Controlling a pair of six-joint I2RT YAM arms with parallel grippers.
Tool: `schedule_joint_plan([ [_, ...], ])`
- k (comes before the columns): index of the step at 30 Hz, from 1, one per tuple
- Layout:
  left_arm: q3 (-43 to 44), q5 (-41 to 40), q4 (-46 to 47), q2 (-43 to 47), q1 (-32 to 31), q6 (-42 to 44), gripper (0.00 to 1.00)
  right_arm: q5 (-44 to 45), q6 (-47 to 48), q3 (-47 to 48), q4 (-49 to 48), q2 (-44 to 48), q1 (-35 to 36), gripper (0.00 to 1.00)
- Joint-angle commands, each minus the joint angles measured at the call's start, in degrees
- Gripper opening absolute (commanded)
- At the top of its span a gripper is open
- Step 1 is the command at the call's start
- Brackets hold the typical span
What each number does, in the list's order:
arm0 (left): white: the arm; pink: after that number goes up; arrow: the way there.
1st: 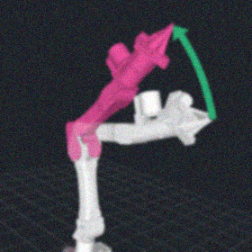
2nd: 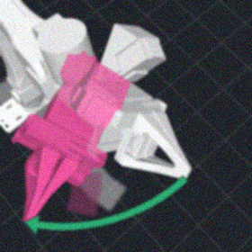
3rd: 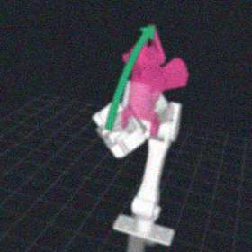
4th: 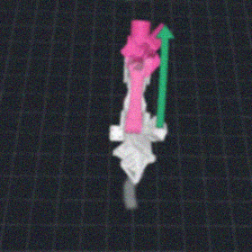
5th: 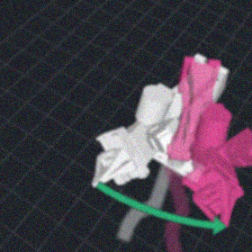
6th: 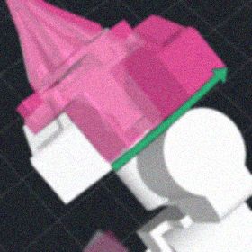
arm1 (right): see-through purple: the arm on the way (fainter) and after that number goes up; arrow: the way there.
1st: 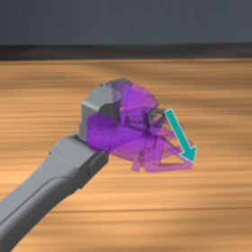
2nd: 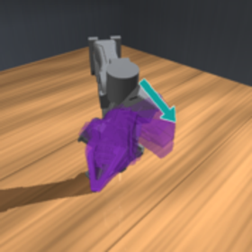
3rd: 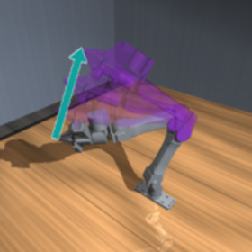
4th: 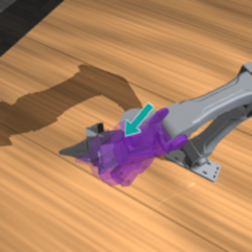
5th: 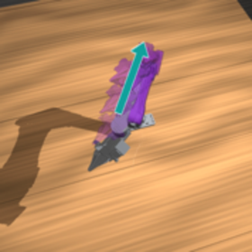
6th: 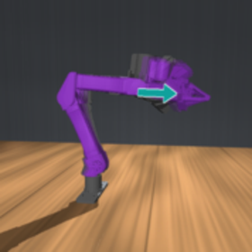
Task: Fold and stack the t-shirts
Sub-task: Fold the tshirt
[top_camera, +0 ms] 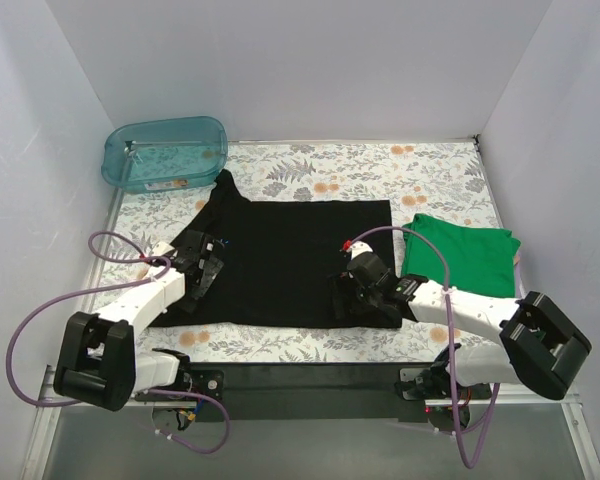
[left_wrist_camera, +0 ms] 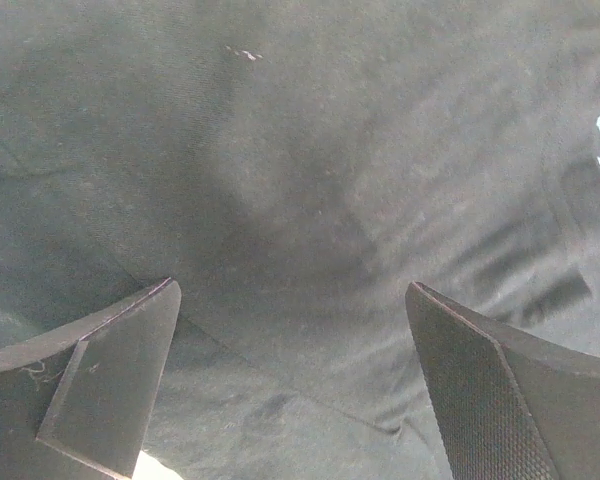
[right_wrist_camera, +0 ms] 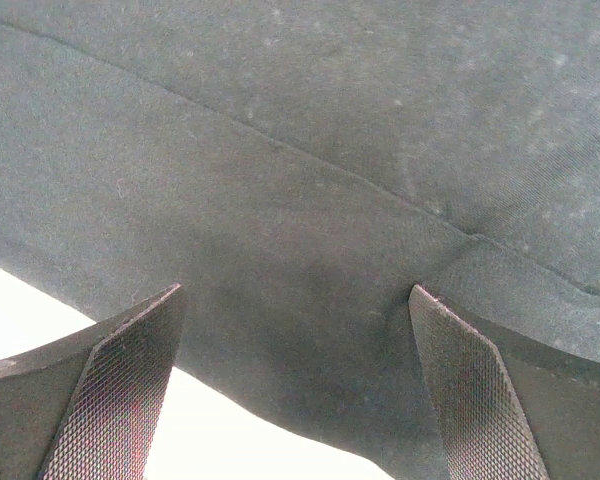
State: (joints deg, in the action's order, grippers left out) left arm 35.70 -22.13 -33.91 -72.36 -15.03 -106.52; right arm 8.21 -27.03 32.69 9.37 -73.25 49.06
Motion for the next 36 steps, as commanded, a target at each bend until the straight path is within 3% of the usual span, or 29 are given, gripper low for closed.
schedule_joint_plan([
  [1, -3.4, -6.0, -12.0, 3.2, 0.6, -8.5, 0.97, -0.8, -4.3, -3.1, 1.3, 2.1, 2.0, 0.98],
  [6, -5.7, 0.2, -14.2, 9.8, 0.7, -9.3, 0.97, -0.8, -7.7, -7.2, 2.8, 7.2, 3.3, 0.98],
  [12, -4.3, 0.2, -18.8, 20.0, 0.6, -10.9, 0.97, -1.9, -7.8, -9.0, 4.4, 15.1, 4.8, 0.98],
  [16, 1.2, -0.1, -14.8, 24.4, 0.6, -4.2, 0.97, 1.5, -5.1, -4.3, 6.8, 19.5, 4.7, 0.98],
  [19, 8.0, 2.1, -6.2, 22.4, 0.6, 7.9, 0.97, 5.6, -3.6, 0.1, 8.7, 20.3, 4.8, 0.98],
  [26, 22.9, 3.7, 8.2, 1.4, 0.9, 27.0, 0.98, 12.8, -1.2, 6.2, 9.1, 17.3, 3.3, 0.98],
  [27, 27.1, 4.6, 8.9, -5.4, 1.3, 29.7, 0.98, 12.8, -0.8, 6.7, 9.1, 16.7, 2.7, 0.98],
  [30, 34.1, 3.0, 7.8, -18.0, 2.7, 35.0, 0.98, 11.7, 0.5, 8.2, 9.0, 13.4, -0.1, 0.98],
  [36, 47.3, 4.4, 10.8, -33.6, 4.8, 43.8, 0.95, 5.3, 3.6, 10.8, 8.5, 6.6, -7.7, 0.98],
])
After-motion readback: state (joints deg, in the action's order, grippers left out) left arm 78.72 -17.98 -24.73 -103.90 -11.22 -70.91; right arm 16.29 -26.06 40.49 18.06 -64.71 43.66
